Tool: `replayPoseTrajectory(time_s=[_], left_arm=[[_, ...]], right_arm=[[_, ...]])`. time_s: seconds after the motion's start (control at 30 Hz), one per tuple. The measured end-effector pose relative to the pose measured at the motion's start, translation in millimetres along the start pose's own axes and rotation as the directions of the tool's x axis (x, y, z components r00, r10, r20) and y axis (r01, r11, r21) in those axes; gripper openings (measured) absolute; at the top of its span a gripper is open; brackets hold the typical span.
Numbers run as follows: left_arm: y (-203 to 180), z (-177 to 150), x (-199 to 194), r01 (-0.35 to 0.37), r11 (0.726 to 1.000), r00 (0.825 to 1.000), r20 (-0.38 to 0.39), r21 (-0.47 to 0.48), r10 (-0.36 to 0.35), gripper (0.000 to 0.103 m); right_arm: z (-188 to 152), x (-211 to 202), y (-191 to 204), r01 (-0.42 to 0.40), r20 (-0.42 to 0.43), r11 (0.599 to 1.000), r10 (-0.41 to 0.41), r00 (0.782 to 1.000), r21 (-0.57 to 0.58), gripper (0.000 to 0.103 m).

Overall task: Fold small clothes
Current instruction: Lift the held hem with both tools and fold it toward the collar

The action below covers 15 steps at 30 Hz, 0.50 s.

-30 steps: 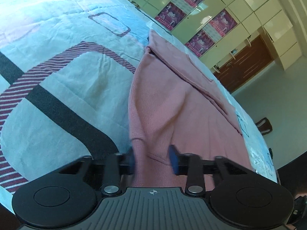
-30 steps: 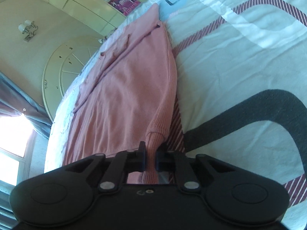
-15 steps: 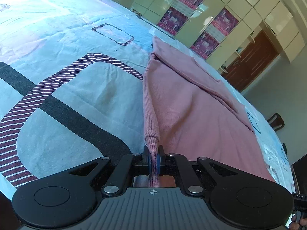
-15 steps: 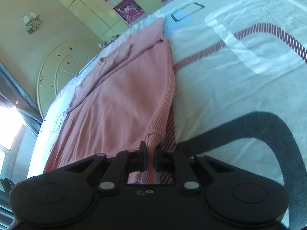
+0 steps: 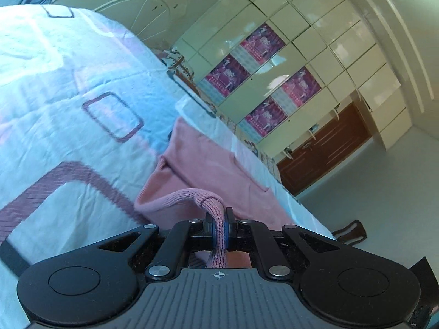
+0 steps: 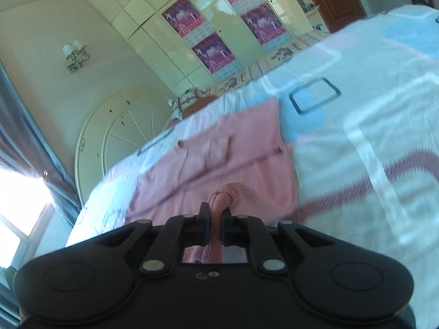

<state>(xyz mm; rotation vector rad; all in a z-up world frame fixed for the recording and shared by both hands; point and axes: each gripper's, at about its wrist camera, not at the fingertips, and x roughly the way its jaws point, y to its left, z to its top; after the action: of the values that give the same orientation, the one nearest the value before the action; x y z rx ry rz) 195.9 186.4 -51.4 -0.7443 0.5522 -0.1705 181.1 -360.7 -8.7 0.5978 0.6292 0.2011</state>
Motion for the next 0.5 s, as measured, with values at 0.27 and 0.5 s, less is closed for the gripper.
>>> replayPoseTrajectory(time_s=[0.27, 0.5], left_arm=[[-50, 81, 115, -0.030, 0.998, 0.999, 0.015, 0.056, 0.029, 0.005], [-47, 124, 223, -0.078, 0.994, 0.993, -0.082, 0.071, 0.084, 0.005]], right_arm=[[103, 72, 13, 0.053, 0.036, 0.999, -0.053, 0.998, -0.005, 0.008], [159, 172, -14, 0.109, -0.020, 0.986, -0.108, 0.994, 0.126, 0.008]])
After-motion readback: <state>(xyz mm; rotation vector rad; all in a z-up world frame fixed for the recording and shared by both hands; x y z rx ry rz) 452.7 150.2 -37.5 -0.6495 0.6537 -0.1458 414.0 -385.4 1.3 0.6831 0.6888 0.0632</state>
